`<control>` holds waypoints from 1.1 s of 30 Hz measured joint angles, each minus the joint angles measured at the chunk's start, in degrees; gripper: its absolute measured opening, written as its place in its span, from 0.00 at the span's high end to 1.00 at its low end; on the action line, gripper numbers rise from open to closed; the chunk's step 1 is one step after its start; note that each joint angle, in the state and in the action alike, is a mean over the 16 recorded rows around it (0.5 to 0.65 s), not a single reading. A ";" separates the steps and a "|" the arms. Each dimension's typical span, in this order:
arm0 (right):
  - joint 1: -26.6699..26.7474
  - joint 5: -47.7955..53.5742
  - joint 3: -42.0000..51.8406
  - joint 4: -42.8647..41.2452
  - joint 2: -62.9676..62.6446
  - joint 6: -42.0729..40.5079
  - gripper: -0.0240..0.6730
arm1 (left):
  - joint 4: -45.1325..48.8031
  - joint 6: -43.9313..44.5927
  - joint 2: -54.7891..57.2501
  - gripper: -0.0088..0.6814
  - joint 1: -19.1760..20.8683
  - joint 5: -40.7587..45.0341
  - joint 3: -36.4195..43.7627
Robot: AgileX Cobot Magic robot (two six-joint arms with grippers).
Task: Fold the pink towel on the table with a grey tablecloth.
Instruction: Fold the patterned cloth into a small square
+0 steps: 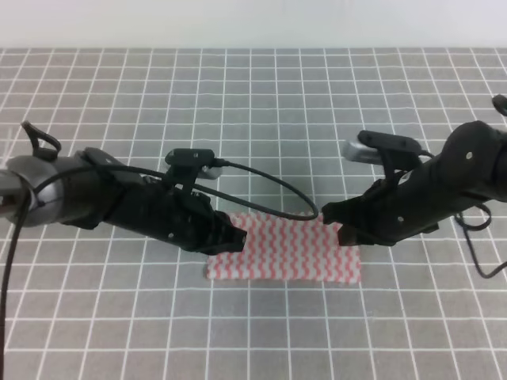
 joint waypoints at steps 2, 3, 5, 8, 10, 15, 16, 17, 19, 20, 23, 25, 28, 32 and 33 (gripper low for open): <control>-0.28 0.01 0.00 0.10 0.00 0.00 0.99 | 1.01 -0.67 0.29 0.99 0.02 -0.43 -0.01; -0.41 0.03 -0.01 0.13 0.04 -0.01 0.99 | 1.47 -1.02 0.39 0.99 0.05 -0.60 -0.02; -0.67 0.12 -0.01 0.21 0.07 -0.02 0.99 | 2.38 -1.72 0.53 0.99 0.13 -0.63 -0.11; -1.00 0.37 -0.01 0.28 0.07 -0.02 0.98 | 3.44 -2.74 0.46 0.99 0.37 -0.23 -0.37; -1.13 0.50 -0.01 0.31 0.07 -0.02 0.96 | 3.84 -3.24 0.14 0.99 0.63 0.21 -0.60; -1.24 0.39 -0.01 0.34 0.04 -0.02 0.87 | 3.93 -4.72 -1.03 0.99 1.49 1.75 -1.17; -1.24 0.31 -0.01 0.33 0.07 -0.03 0.85 | 3.92 -5.03 -1.23 0.99 1.67 2.13 -1.28; -1.24 0.19 -0.01 0.33 0.07 0.01 0.82 | 3.89 -5.33 -1.41 0.99 1.85 2.51 -1.39; -1.25 -0.03 -0.01 0.32 0.07 0.20 0.78 | 3.87 -5.94 -1.68 0.99 2.19 3.20 -1.60; -1.29 -0.15 -0.01 0.31 0.07 0.30 0.76 | 3.86 -6.24 -1.76 0.99 2.34 3.43 -1.68; -1.54 -0.50 -0.01 0.33 0.07 0.63 0.70 | 3.89 -7.11 -1.68 0.99 2.71 3.63 -1.81; -1.82 -0.73 -0.01 0.38 0.16 0.83 0.66 | 3.92 -7.66 -1.32 0.99 2.87 3.49 -1.82; -2.29 -0.97 -0.01 0.48 0.40 1.14 0.64 | 3.96 -8.08 -0.47 0.99 2.97 3.25 -1.82; -2.97 -1.17 -0.01 1.00 0.85 1.41 0.64 | 3.91 -8.08 0.67 0.99 2.98 2.87 -1.82; -3.13 -1.19 -0.02 1.14 1.01 1.44 0.64 | 3.91 -8.08 0.92 0.99 2.99 2.74 -1.83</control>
